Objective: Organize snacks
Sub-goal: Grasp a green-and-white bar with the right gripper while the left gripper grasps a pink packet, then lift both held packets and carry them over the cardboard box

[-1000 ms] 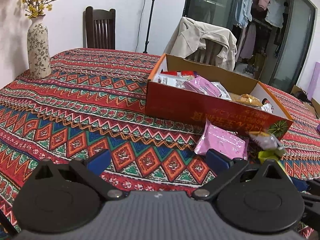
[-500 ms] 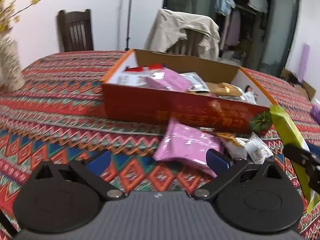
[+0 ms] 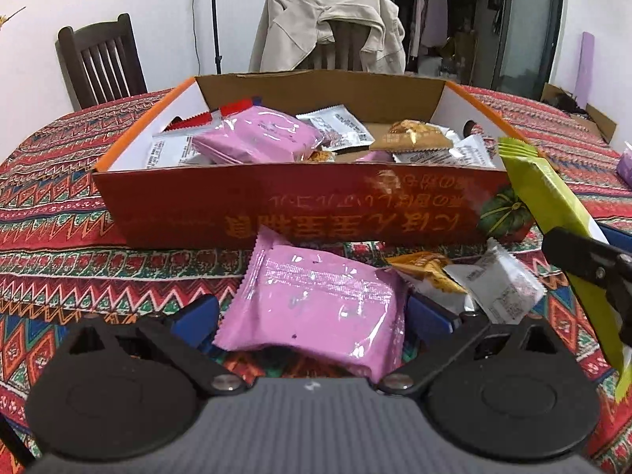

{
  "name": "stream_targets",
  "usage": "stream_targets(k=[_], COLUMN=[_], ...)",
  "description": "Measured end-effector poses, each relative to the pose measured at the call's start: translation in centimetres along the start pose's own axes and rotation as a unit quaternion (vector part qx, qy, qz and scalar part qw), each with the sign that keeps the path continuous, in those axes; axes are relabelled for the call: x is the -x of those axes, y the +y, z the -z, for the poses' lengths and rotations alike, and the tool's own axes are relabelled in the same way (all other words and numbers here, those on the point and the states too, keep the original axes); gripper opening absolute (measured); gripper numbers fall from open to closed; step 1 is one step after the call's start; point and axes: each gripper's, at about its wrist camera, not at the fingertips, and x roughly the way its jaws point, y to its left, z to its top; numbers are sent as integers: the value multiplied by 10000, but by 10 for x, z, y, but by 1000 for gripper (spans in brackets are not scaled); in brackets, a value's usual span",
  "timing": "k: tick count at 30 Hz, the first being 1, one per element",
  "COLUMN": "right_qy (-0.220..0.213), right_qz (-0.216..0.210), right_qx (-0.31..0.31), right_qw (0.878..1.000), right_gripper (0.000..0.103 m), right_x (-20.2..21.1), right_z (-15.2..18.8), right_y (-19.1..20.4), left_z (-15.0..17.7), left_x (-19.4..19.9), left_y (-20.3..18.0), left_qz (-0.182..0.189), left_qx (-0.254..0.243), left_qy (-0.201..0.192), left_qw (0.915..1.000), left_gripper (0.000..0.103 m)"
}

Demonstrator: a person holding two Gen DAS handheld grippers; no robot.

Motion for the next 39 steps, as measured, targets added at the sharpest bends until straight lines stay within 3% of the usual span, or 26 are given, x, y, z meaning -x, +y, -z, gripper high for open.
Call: stream_targets(k=[9, 10, 12, 18, 27, 39], right_qy=[-42, -60, -89, -105, -204, -499], right_qz=[-84, -88, -78, -85, -19, 120], right_qx=[206, 225, 237, 230, 432, 605], right_qw=[9997, 9997, 9996, 9996, 9989, 9968], right_gripper=[36, 36, 36, 36, 36, 36], right_x=[-5, -5, -3, -1, 12, 5], right_z=[11, 11, 12, 13, 4, -52], right_y=[7, 8, 9, 9, 21, 37], left_z=[2, 1, 1, 7, 3, -53], left_x=[-10, -10, -5, 9, 53, 82], left_y=[0, 0, 1, 11, 30, 35], left_qz=[-41, -23, 54, 163, 180, 128], left_qx=[22, 6, -32, -18, 27, 212], left_qy=[-13, -30, -91, -178, -770, -1566], left_qw=[10000, 10000, 9999, 9997, 9969, 9873], left_gripper=[101, 98, 80, 71, 71, 71])
